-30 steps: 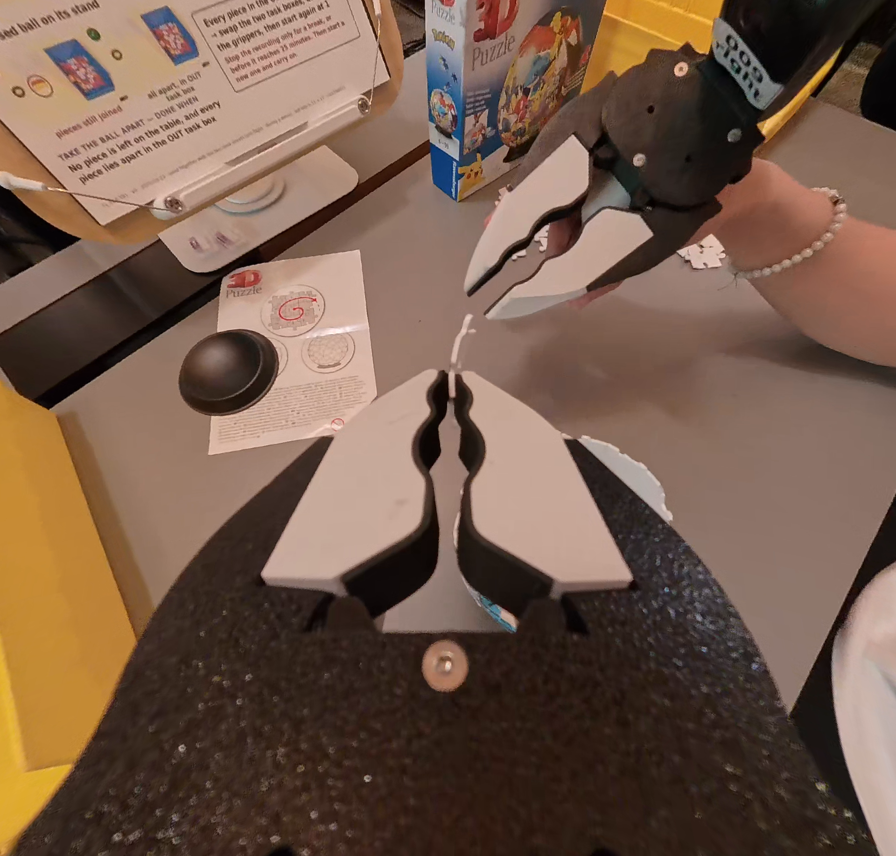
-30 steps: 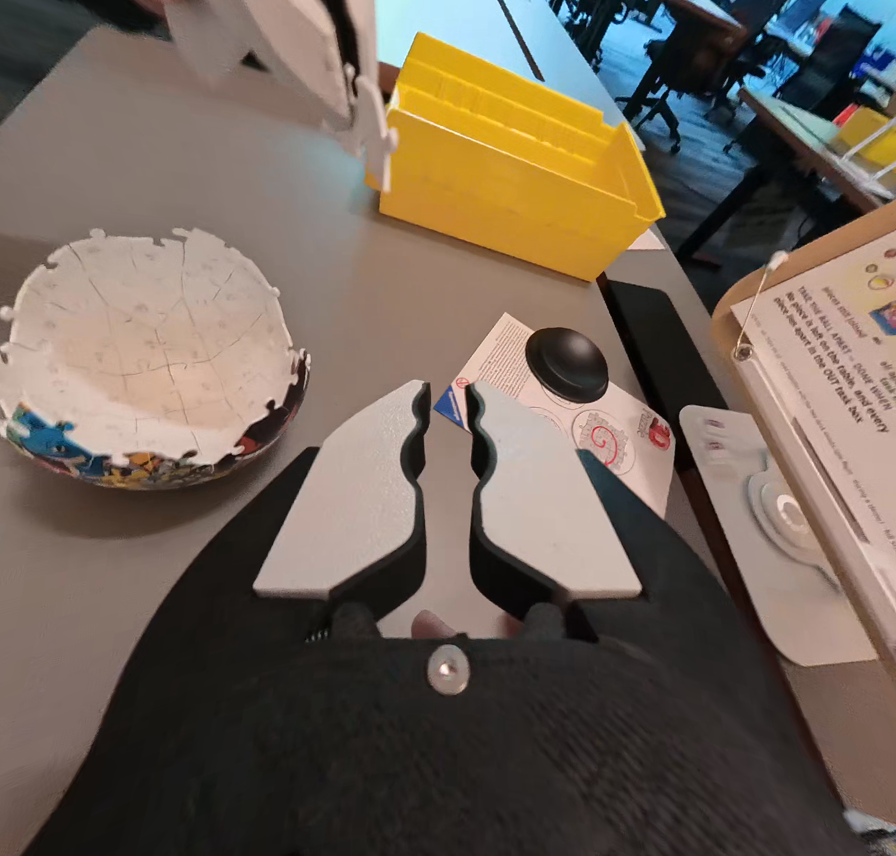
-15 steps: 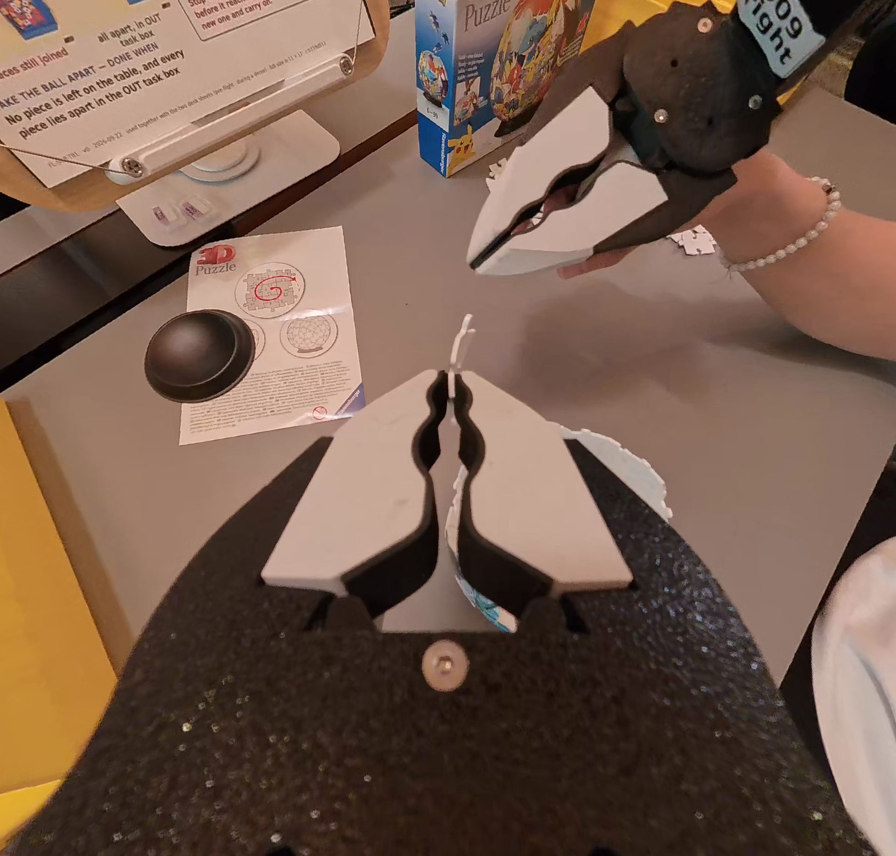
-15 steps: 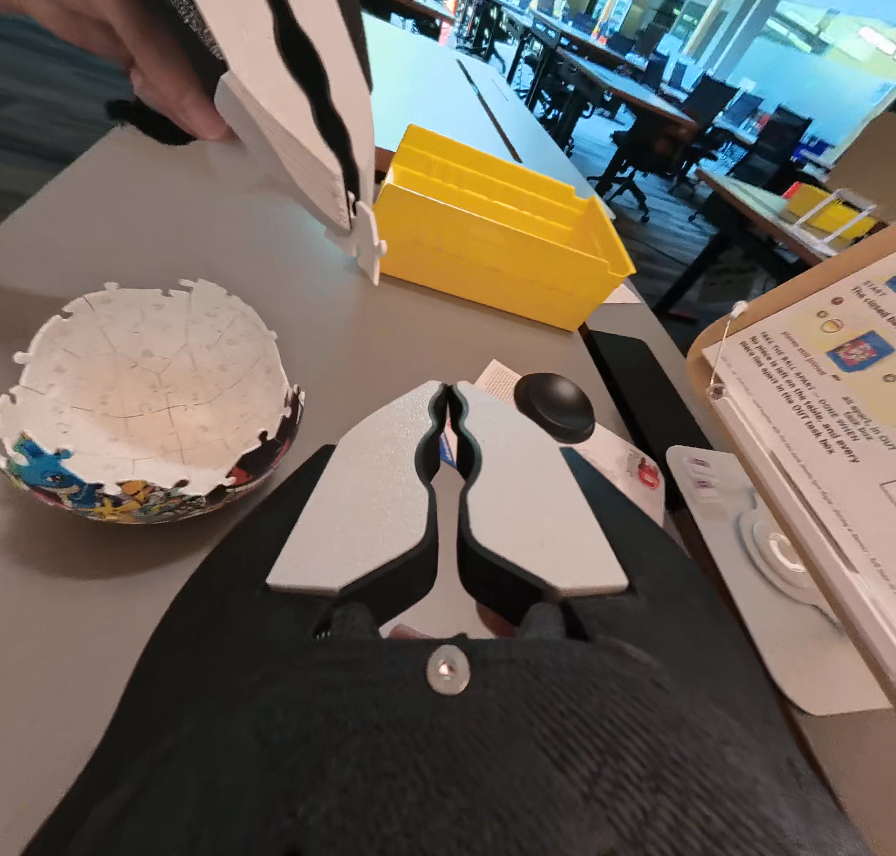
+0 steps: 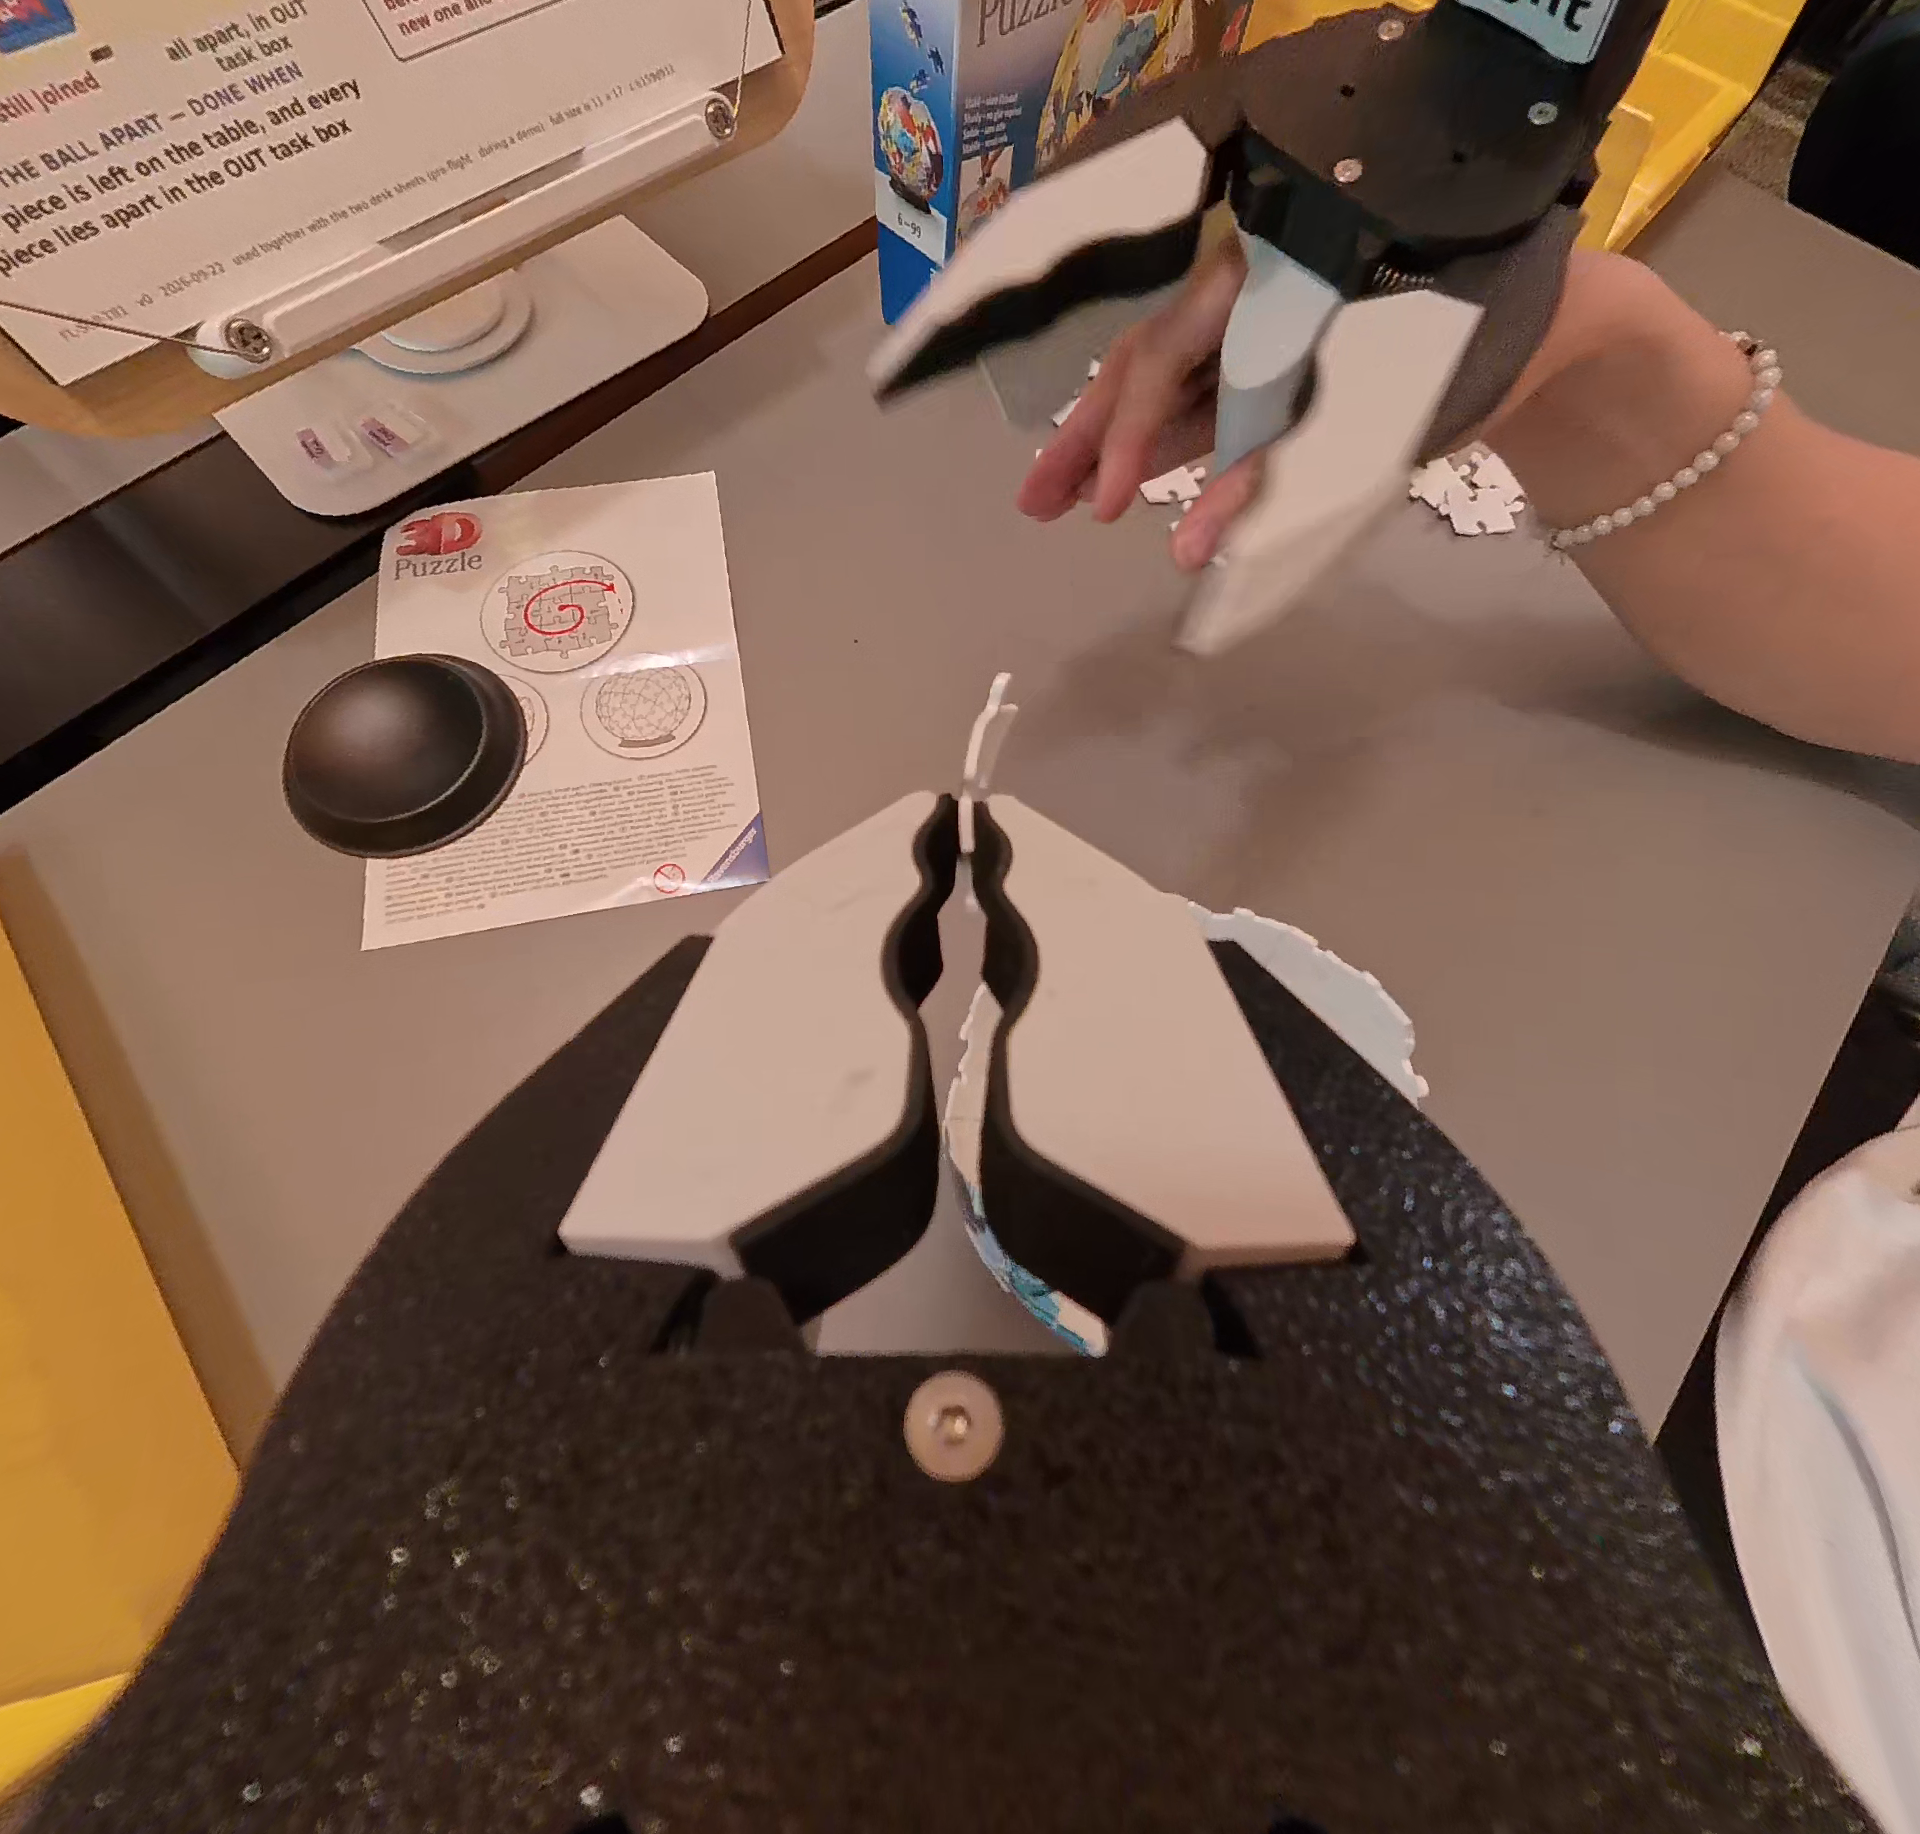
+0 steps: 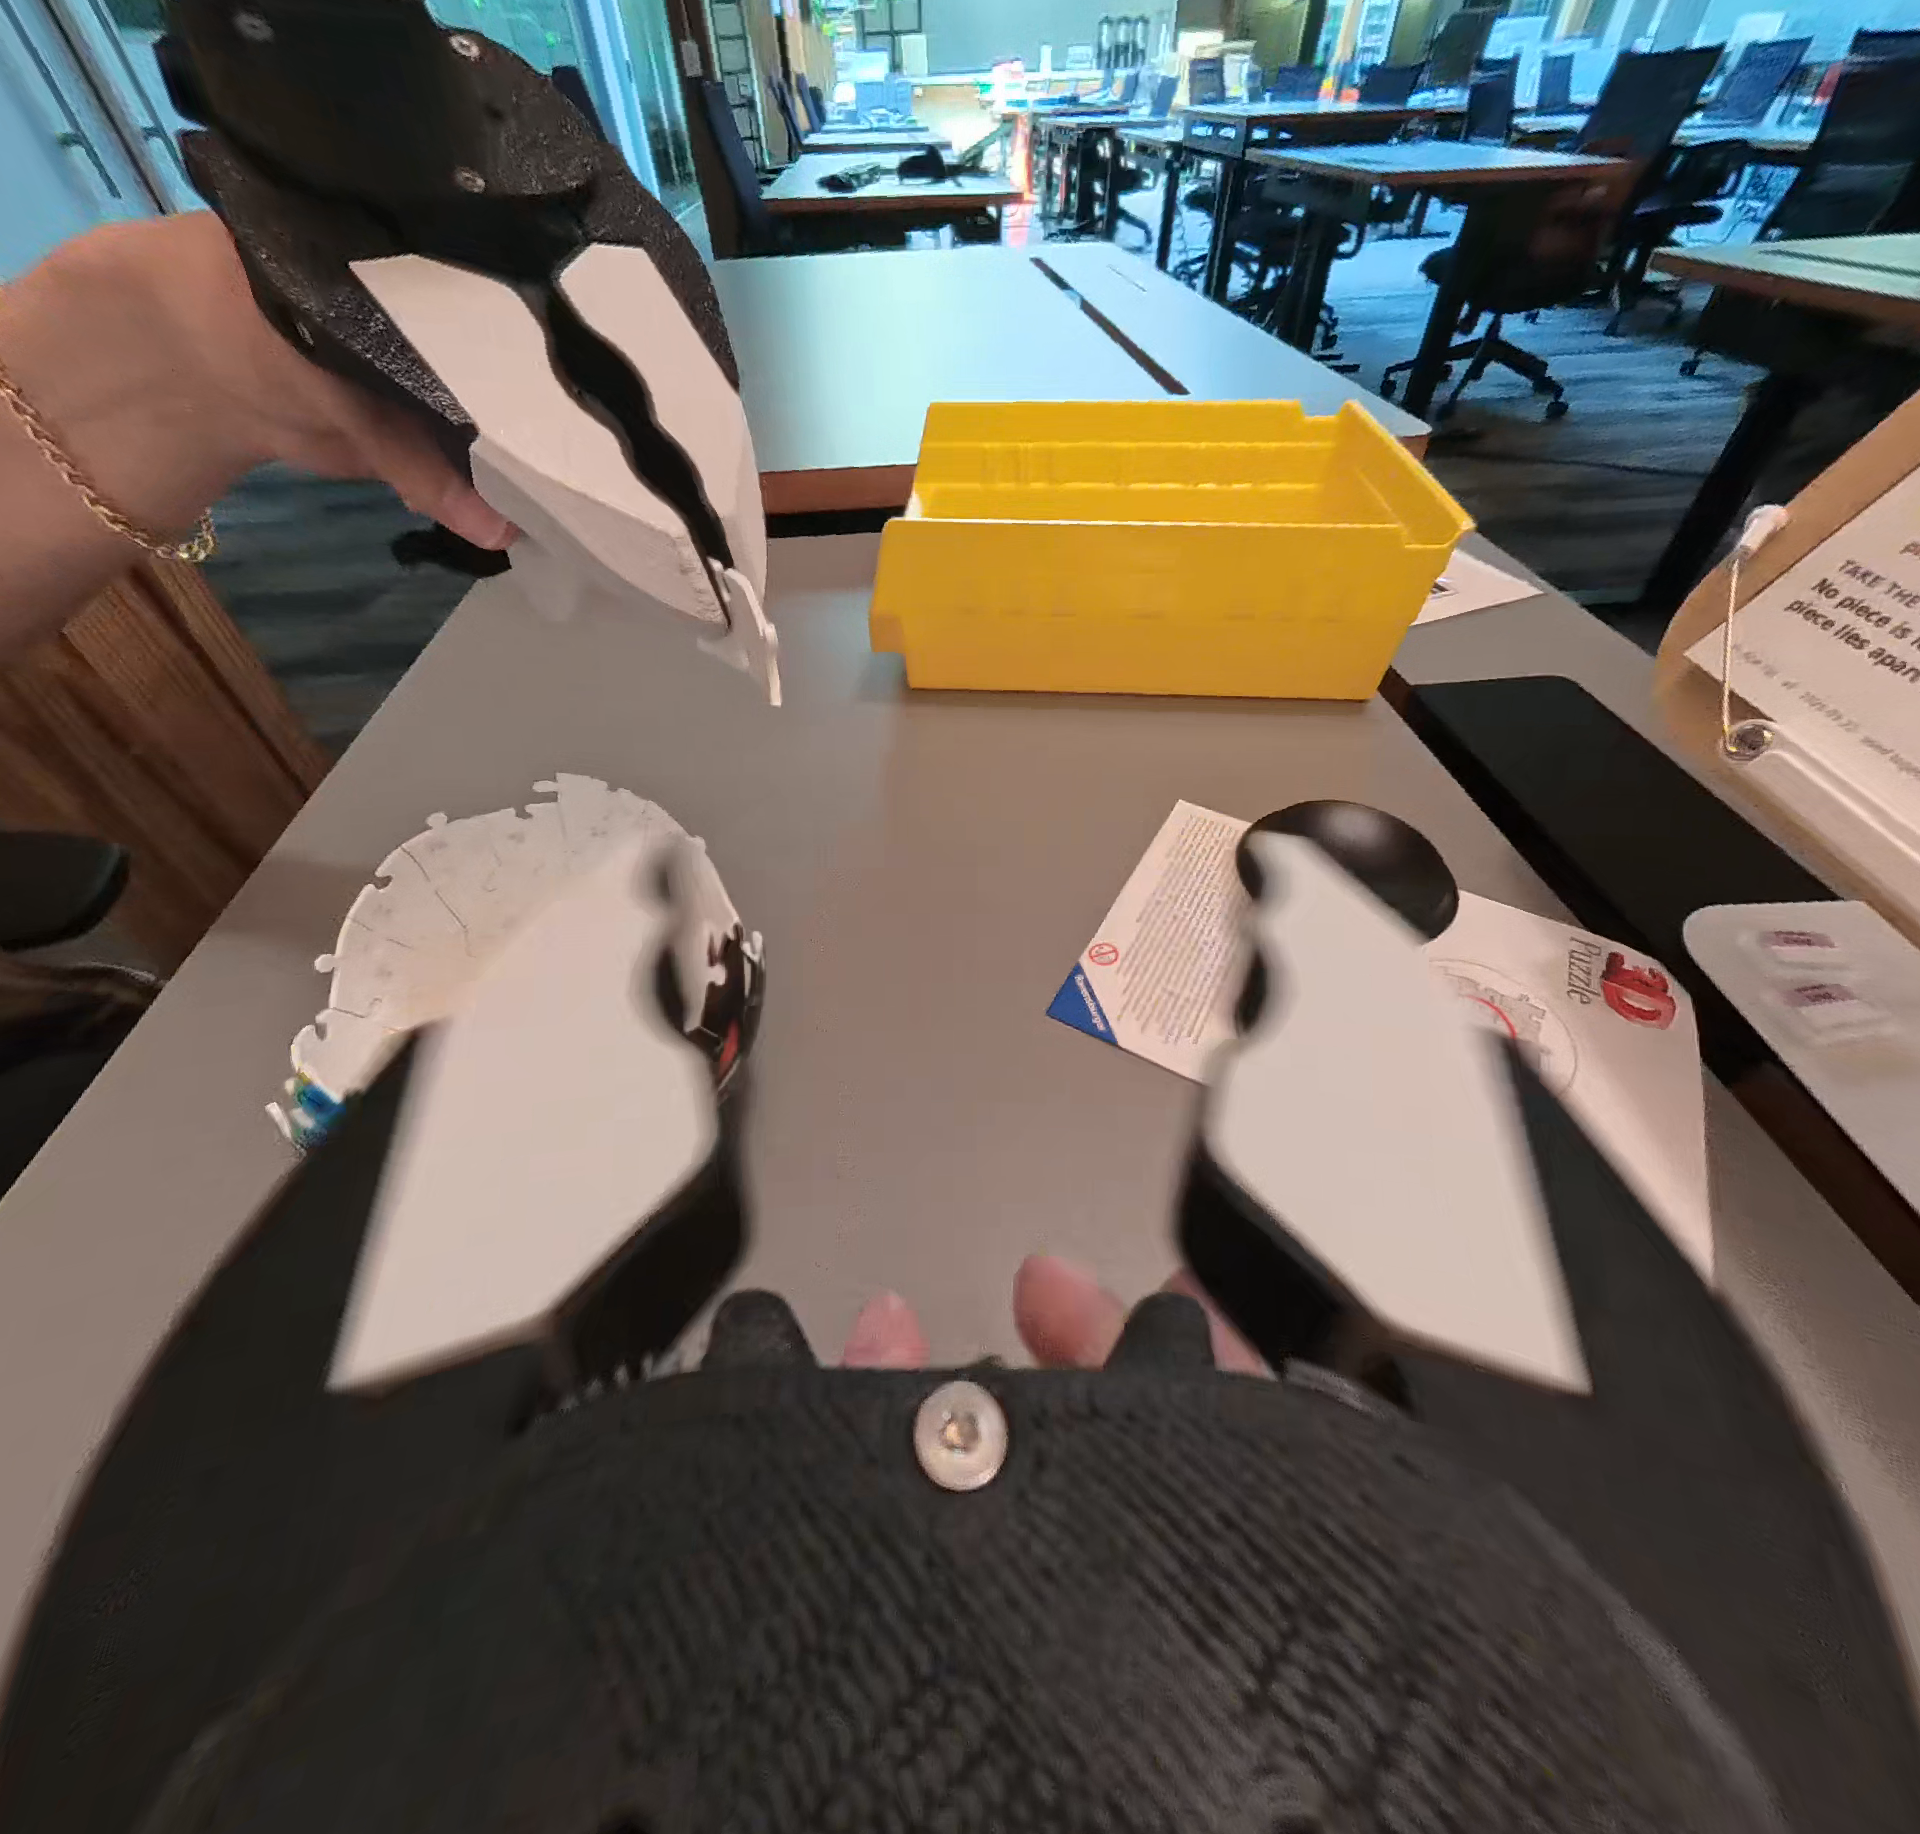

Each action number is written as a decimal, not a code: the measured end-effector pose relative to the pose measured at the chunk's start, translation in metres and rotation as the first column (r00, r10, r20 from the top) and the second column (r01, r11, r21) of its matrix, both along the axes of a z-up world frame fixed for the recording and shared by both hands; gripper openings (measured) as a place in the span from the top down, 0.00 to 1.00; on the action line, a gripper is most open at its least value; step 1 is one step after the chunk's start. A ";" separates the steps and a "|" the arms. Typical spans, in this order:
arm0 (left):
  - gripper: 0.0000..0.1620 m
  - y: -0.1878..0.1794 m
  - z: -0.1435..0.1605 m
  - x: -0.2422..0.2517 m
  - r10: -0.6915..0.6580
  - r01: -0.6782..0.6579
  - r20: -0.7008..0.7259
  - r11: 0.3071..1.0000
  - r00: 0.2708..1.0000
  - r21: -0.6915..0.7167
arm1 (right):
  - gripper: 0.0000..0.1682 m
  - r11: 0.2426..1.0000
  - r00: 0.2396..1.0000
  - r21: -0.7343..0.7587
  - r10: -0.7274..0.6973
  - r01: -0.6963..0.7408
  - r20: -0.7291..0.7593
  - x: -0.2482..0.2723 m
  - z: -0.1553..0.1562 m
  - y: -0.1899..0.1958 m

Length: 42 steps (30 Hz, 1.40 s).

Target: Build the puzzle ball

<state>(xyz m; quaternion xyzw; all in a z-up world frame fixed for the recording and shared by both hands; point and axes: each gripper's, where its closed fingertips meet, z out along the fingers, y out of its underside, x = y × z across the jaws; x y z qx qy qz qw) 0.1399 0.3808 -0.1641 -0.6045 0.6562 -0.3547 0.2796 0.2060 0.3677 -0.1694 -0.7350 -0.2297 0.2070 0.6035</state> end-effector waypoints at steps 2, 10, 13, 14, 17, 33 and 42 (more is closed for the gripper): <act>0.99 0.000 -0.002 0.000 0.000 0.000 -0.005 1.000 1.000 -0.004 | 0.27 1.000 0.999 0.003 -0.017 0.017 -0.030 0.003 0.003 0.001; 0.99 -0.003 -0.005 0.002 -0.010 0.010 -0.023 1.000 1.000 -0.005 | 0.20 0.985 0.984 -0.070 -0.148 0.156 0.100 0.017 -0.018 0.013; 0.99 -0.004 -0.006 0.002 -0.014 0.014 -0.031 1.000 0.999 -0.001 | 0.13 0.970 0.956 0.059 -0.242 0.235 0.169 0.023 -0.010 0.021; 0.99 -0.004 -0.006 0.002 -0.016 0.016 -0.032 1.000 0.999 0.002 | 0.14 0.973 0.955 0.098 -0.223 0.207 0.196 0.020 -0.007 0.019; 0.99 -0.005 -0.006 0.002 -0.019 0.019 -0.031 1.000 0.999 0.000 | 0.16 0.991 0.960 0.046 -0.132 0.125 0.248 0.009 -0.014 0.011; 0.99 -0.009 -0.012 0.002 -0.027 0.026 -0.042 0.999 0.999 -0.020 | 0.31 0.980 0.898 -0.029 -0.169 0.197 0.406 0.014 -0.038 0.015; 0.99 -0.014 -0.019 0.003 -0.038 0.036 -0.060 0.999 0.997 -0.035 | 0.16 0.984 0.958 0.176 -0.087 0.039 0.274 -0.013 0.001 0.006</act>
